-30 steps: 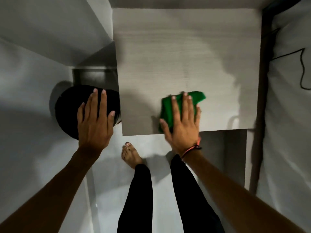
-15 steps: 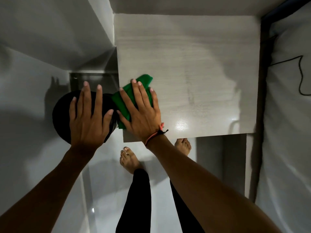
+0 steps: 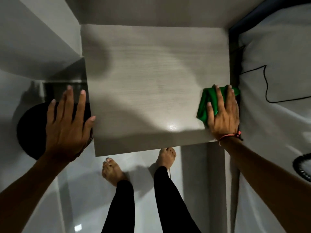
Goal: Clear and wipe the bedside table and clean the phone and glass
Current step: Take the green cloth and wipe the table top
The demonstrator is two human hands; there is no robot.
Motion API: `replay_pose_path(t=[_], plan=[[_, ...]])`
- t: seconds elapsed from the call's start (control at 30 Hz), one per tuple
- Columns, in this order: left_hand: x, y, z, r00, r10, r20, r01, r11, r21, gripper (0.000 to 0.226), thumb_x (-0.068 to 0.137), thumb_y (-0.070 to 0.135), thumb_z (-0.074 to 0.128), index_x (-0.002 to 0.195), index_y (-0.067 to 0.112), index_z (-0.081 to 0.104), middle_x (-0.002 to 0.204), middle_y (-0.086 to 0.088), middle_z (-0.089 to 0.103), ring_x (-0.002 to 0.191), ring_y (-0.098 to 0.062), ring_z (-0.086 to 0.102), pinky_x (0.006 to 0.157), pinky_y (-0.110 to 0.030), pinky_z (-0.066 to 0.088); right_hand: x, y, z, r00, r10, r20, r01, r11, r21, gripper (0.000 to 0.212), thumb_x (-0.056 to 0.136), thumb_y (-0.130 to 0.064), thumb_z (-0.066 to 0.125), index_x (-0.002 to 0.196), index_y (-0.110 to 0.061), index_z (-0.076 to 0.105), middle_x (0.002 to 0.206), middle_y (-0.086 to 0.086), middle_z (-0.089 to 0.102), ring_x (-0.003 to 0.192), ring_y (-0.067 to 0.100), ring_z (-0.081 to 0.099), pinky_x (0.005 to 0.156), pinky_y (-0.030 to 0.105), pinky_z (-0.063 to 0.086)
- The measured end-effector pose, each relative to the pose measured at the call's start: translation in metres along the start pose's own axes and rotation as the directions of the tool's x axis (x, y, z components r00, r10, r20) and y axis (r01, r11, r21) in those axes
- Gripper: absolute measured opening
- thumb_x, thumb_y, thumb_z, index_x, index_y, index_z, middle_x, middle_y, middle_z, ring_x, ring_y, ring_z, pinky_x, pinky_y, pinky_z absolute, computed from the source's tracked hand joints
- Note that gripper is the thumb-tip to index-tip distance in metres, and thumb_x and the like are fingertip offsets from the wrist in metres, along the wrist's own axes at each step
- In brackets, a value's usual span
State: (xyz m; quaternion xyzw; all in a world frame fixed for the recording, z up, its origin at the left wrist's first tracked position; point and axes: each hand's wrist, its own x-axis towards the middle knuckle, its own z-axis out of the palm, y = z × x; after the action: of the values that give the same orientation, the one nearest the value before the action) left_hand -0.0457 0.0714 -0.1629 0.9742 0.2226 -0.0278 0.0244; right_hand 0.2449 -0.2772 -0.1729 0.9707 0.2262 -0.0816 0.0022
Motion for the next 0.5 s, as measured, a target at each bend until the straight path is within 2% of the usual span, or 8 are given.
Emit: replay_pose_path(t=[0.13, 0.27, 0.4, 0.5], plan=[[0.014, -0.006, -0.002, 1.0, 0.018, -0.01, -0.018, 1.0, 0.014, 0.064, 0.107, 0.041, 0.031, 0.157, 0.005, 0.014, 0.161, -0.028, 0.016, 0.146, -0.044, 0.028, 0.118, -0.057, 0.024, 0.05, -0.009, -0.004, 0.997, 0.048, -0.057, -0.045, 0.998, 0.051, 0.066, 0.099, -0.058, 0.019, 0.156, -0.025, 0.023, 0.163, 0.017, 0.017, 0.151, 0.032, 0.017, 0.119, 0.05, 0.023], [0.029, -0.009, -0.007, 1.0, -0.019, -0.024, 0.02, 0.999, 0.038, 0.063, 0.107, 0.041, 0.031, 0.157, 0.006, 0.014, 0.162, -0.025, 0.016, 0.149, -0.04, 0.025, 0.121, -0.053, 0.021, 0.081, -0.045, -0.005, 0.991, 0.1, -0.086, -0.096, 0.994, 0.051, 0.067, 0.098, -0.06, 0.021, 0.156, -0.027, 0.021, 0.164, 0.015, 0.015, 0.152, 0.03, 0.013, 0.121, 0.054, 0.014], [0.042, -0.01, -0.013, 0.998, -0.058, 0.028, 0.059, 0.998, -0.02, 0.065, 0.105, 0.046, 0.019, 0.158, 0.008, 0.011, 0.164, -0.021, 0.015, 0.151, -0.035, 0.019, 0.123, -0.049, 0.013, 0.069, -0.092, 0.0, 0.989, -0.087, -0.115, 0.091, 0.995, 0.032, 0.066, 0.098, -0.06, 0.024, 0.155, -0.026, 0.025, 0.163, 0.016, 0.02, 0.152, 0.031, 0.016, 0.121, 0.054, 0.013], [0.046, -0.017, -0.018, 0.997, -0.072, 0.032, 0.073, 0.997, -0.024, 0.067, 0.104, 0.048, 0.014, 0.157, 0.006, 0.011, 0.164, -0.02, 0.015, 0.152, -0.034, 0.017, 0.124, -0.049, 0.012, 0.058, -0.155, 0.006, 0.959, -0.241, -0.149, 0.25, 0.967, 0.043, 0.066, 0.097, -0.06, 0.029, 0.153, -0.026, 0.032, 0.161, 0.016, 0.026, 0.15, 0.031, 0.022, 0.119, 0.055, 0.017]])
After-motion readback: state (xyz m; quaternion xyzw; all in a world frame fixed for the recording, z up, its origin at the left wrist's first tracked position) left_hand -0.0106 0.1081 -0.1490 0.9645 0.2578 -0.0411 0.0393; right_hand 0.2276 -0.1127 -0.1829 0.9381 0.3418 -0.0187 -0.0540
